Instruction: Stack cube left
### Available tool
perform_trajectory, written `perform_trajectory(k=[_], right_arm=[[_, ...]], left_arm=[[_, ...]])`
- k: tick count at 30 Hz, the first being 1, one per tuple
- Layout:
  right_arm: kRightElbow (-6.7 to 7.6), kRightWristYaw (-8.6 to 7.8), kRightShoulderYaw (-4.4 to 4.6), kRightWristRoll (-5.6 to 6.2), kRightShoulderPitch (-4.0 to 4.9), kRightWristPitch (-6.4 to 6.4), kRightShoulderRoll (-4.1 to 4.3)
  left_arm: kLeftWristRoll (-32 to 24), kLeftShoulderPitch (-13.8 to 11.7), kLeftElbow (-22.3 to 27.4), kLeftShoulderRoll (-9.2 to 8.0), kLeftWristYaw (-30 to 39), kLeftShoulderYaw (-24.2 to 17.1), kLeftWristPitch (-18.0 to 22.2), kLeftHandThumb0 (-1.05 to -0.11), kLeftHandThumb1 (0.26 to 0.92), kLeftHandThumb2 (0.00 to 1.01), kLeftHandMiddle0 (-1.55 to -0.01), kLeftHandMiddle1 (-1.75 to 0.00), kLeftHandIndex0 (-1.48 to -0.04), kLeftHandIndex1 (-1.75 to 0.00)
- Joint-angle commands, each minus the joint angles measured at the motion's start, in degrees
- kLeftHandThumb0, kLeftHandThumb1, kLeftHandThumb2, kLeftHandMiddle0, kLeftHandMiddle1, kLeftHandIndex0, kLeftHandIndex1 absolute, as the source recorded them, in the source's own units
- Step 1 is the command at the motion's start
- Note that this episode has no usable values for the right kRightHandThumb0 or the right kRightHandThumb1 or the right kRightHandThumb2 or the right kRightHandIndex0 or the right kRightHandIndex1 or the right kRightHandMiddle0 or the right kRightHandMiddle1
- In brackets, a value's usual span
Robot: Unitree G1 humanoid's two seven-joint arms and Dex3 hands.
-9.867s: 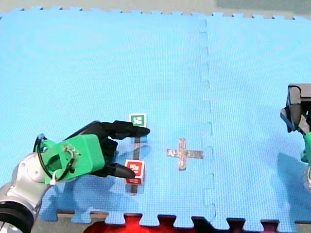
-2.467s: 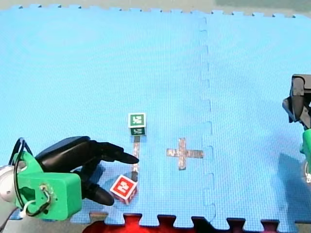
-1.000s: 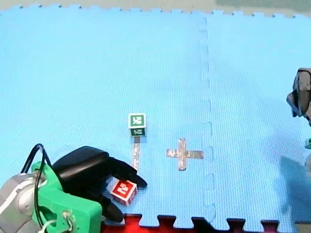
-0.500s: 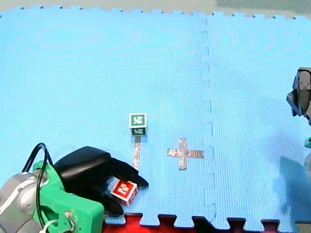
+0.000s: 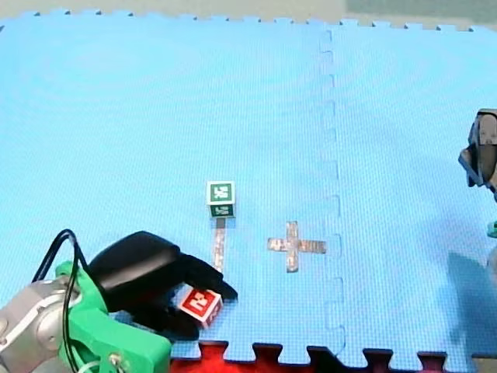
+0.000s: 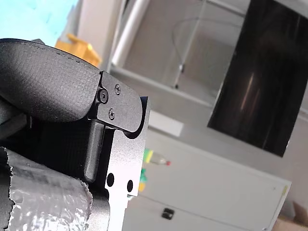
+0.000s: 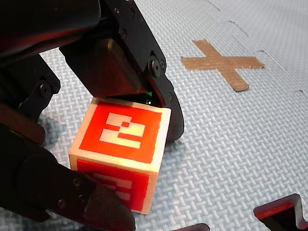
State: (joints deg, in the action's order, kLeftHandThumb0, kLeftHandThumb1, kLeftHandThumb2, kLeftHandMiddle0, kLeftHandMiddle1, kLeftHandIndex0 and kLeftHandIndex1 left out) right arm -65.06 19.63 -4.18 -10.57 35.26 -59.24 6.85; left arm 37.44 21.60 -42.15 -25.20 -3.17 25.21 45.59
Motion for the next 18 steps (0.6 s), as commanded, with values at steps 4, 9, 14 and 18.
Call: perform_trajectory(k=[4, 9, 14, 18], right_arm=[[0.00, 0.06, -0.19, 0.17, -0.21, -0.33, 0.18], [0.02, 0.09, -0.16, 0.09, -0.30, -0.28, 0.17], [-0.19, 0.03, -0.15, 0.10, -0.20, -0.08, 0.16], [-0.37, 0.31, 0.03, -0.19, -0.23, 0.03, -0.01]], left_arm=[[-0.04, 0.76, -3.28, 0.28, -0.97, 0.55, 1.29, -0.370, 0.791, 0.01, -0.95, -1.62, -1.18, -0.02], [-0.43, 0.99, -4.27, 0.47, -1.36, 0.70, 2.21, -0.376, 0.798, 0.01, -0.96, -1.61, -1.18, -0.01], [-0.97, 1.59, -6.27, 1.12, -2.11, 0.67, 3.19, -0.386, 0.802, 0.00, -0.96, -1.61, -1.19, -0.01], [-1.29, 2.02, -5.79, 1.45, -2.66, 0.36, 3.73, -0.403, 0.805, 0.00, -0.95, -1.65, -1.21, -0.01]])
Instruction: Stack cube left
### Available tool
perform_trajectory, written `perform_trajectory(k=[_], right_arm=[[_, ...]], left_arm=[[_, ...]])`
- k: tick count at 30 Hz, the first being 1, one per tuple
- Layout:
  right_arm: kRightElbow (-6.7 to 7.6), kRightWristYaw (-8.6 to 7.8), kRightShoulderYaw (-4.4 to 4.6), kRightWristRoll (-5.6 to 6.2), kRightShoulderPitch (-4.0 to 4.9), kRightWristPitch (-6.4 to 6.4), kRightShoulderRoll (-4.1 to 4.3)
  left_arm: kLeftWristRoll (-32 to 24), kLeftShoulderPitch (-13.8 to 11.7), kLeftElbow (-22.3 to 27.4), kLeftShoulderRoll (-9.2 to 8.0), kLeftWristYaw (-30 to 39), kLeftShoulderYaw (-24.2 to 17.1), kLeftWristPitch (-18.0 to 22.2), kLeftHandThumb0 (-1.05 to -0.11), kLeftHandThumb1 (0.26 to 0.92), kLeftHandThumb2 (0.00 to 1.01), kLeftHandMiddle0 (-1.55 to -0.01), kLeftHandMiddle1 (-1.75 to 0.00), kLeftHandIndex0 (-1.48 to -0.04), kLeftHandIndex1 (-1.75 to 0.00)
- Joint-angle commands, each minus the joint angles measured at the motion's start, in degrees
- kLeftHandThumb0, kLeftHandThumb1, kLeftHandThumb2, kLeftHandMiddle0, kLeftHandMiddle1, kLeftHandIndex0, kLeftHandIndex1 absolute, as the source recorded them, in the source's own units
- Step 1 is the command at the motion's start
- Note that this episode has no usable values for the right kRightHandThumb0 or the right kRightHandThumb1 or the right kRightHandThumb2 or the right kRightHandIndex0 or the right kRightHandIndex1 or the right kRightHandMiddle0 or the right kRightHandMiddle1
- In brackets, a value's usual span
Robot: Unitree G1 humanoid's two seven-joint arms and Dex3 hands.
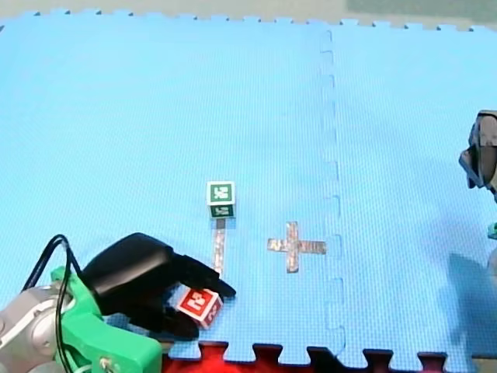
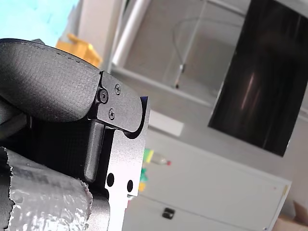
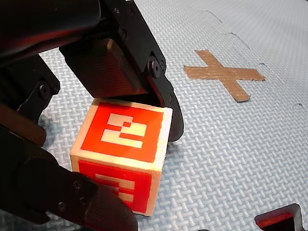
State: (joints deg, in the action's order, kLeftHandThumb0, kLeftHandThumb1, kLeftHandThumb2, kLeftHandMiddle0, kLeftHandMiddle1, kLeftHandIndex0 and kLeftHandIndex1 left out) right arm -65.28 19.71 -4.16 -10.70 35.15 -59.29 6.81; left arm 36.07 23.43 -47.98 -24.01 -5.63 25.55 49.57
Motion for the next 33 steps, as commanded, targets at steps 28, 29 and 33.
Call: perform_trajectory(k=[28, 29, 33], right_arm=[[-1.06, 7.62, 1.67, -5.20, -0.22, 3.27, -1.03], [-1.06, 7.77, 1.71, -5.29, -0.24, 3.28, -1.03], [-1.16, 8.66, 2.03, -5.67, -0.19, 3.64, -1.08]], left_arm=[[-5.61, -0.06, 41.33, -0.04, 21.69, -6.39, -26.00, -0.448, 0.805, 0.00, -0.93, -1.75, -1.29, -0.01], [-5.64, 0.10, 41.58, 0.01, 21.93, -6.42, -26.36, -0.445, 0.805, 0.00, -0.93, -1.75, -1.29, -0.01], [-4.92, 1.40, 41.86, 1.11, 22.67, -5.81, -28.16, -0.439, 0.805, 0.00, -0.92, -1.75, -1.29, -0.01]])
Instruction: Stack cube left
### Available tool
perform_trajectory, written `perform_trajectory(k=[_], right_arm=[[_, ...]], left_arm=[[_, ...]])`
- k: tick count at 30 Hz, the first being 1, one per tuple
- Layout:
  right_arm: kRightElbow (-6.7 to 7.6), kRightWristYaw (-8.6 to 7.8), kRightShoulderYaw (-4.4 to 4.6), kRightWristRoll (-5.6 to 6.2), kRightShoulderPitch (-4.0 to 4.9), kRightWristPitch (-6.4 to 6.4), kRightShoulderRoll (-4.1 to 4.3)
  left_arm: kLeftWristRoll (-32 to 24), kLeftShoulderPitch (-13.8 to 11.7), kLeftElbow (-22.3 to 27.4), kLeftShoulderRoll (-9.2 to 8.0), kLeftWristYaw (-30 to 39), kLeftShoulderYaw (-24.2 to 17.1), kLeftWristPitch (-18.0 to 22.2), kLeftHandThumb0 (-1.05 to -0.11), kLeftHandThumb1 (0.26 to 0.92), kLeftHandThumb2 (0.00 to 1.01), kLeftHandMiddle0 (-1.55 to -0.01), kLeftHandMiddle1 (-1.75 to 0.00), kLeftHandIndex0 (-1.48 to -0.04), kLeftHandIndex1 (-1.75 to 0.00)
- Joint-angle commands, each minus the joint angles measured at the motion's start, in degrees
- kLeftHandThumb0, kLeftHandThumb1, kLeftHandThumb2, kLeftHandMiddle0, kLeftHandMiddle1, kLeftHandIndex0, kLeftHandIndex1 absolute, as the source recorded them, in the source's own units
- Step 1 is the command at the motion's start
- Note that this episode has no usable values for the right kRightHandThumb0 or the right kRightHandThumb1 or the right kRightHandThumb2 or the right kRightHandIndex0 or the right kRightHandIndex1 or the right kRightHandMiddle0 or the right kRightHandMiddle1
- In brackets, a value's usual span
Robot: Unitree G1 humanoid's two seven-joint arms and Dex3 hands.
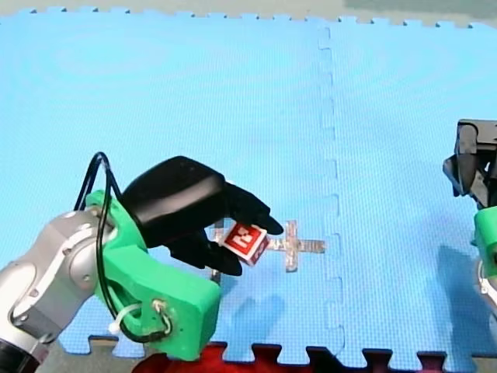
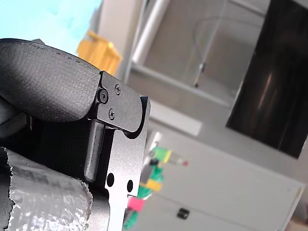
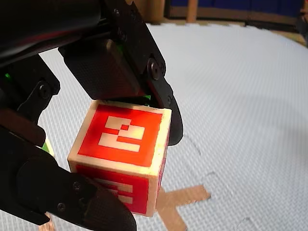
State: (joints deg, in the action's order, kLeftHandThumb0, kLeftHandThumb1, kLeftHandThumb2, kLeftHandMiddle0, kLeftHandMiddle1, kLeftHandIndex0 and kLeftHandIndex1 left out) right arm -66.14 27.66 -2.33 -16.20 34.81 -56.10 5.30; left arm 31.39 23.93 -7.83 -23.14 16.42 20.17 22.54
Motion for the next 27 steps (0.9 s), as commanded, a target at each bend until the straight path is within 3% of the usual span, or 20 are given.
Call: perform_trajectory(k=[1, 7, 11, 16, 27], right_arm=[[-0.38, 1.02, 0.33, -0.28, 0.20, 0.61, 0.42], [-0.92, 2.73, 1.25, -0.84, 0.54, 1.62, 0.14], [-1.30, 2.47, 1.38, -0.26, 0.75, 1.53, -0.28], [-1.27, 2.45, 1.28, 0.30, 1.01, 1.70, -0.35], [-0.83, 5.08, 1.97, -1.19, 1.22, 2.28, -0.49]], left_arm=[[-0.01, 1.21, 1.98, 0.63, 0.89, -0.21, -1.88, -0.438, 0.804, 0.00, -0.92, -1.75, -1.29, -0.01], [3.39, 5.62, 3.59, 2.95, 4.45, 2.08, -8.56, -0.438, 0.800, 0.00, -0.91, -1.75, -1.29, -0.01], [4.96, 8.72, 1.29, 3.57, 4.82, 3.09, -9.88, -0.454, 0.801, 0.00, -0.91, -1.75, -1.29, 0.00], [7.70, 10.68, -8.53, 5.65, -0.69, 5.89, -7.55, -0.472, 0.804, 0.00, -0.91, -1.75, -1.28, 0.00], [10.00, 14.27, -24.42, 7.57, -11.80, 8.34, 0.22, -0.469, 0.807, 0.00, -0.94, -1.75, -1.27, 0.00]])
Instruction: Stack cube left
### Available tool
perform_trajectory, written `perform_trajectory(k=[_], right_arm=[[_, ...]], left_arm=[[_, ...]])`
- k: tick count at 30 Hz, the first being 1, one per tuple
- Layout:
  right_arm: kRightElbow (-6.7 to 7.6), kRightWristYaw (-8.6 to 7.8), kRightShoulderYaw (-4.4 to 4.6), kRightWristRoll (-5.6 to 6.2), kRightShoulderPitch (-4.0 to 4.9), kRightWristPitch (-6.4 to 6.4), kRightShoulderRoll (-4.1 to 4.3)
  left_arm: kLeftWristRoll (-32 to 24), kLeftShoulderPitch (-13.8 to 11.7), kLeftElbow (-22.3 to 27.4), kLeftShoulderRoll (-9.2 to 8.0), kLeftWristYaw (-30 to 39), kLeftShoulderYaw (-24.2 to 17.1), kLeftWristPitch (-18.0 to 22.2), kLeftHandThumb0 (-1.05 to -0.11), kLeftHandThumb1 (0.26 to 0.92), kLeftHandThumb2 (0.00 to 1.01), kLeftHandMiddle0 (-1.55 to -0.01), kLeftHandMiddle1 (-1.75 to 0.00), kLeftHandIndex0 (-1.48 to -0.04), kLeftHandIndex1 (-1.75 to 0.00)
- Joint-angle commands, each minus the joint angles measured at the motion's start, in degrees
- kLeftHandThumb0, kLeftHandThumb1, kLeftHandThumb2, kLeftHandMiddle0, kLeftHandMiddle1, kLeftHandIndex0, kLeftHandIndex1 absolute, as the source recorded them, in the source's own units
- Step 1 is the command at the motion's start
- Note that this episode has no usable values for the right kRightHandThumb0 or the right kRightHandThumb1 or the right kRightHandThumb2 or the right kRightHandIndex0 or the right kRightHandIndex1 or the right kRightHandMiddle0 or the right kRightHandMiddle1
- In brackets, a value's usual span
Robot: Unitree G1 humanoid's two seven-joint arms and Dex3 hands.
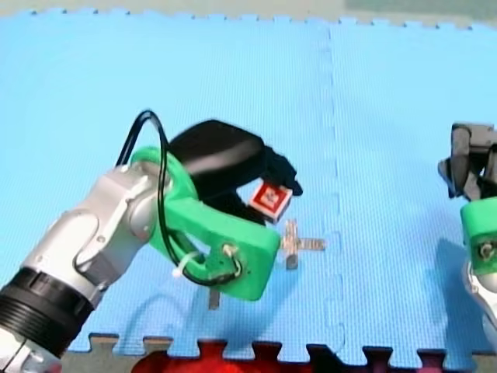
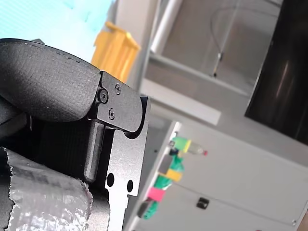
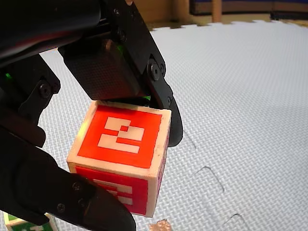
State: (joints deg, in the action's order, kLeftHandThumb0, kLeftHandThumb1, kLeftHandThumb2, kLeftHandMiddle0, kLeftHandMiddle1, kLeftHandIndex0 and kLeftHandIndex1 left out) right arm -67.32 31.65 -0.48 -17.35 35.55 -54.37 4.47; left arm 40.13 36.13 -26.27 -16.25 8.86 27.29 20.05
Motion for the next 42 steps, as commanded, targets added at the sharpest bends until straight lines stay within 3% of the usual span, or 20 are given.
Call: perform_trajectory(k=[1, 19, 32, 42], right_arm=[[0.38, 1.17, 0.14, -0.08, 0.49, 0.58, 0.31], [1.20, 3.43, 1.42, -0.56, 0.59, 2.09, -0.35], [1.09, 3.79, 1.60, -0.15, 0.91, 3.53, -1.07], [1.25, 3.53, 1.52, 0.19, 0.92, 3.45, -0.89]], left_arm=[[1.39, 2.35, -7.08, 0.82, -5.25, 1.38, 3.47, -0.468, 0.808, 0.00, -0.94, -1.75, -1.27, 0.00], [0.45, 6.91, -22.79, 3.14, -13.73, 2.67, 12.08, -0.468, 0.822, 0.01, -0.94, -1.75, -1.26, 0.00], [0.25, 8.99, -28.40, 4.84, -15.93, 3.75, 15.80, -0.458, 0.827, 0.00, -0.92, -1.75, -1.24, 0.00], [0.91, 10.23, -32.31, 6.99, -18.12, 5.04, 16.76, -0.448, 0.831, 0.00, -0.88, -1.75, -1.24, 0.00]])
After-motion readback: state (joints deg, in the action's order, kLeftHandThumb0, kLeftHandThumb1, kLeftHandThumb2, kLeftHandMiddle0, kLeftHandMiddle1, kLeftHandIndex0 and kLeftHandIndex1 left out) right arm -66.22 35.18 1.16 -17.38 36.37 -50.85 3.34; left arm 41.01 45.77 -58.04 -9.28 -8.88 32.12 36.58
